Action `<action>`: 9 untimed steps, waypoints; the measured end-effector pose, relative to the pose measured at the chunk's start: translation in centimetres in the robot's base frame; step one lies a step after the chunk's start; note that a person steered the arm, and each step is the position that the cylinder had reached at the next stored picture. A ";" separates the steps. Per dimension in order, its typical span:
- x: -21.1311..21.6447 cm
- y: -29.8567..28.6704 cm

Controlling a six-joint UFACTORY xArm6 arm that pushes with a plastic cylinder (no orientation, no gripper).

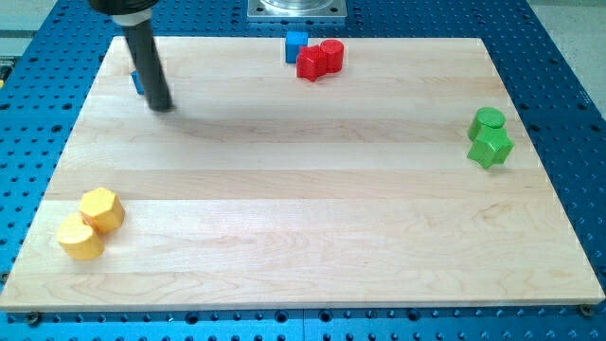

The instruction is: Move the blue triangle closer to the red star

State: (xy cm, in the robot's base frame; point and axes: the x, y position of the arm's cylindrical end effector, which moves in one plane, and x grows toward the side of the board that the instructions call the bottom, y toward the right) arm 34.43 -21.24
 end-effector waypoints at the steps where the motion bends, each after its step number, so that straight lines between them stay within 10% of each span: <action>1: -0.7 -6.6; 3: -4.8 7.5; 5: -5.2 2.2; 9: -7.0 12.6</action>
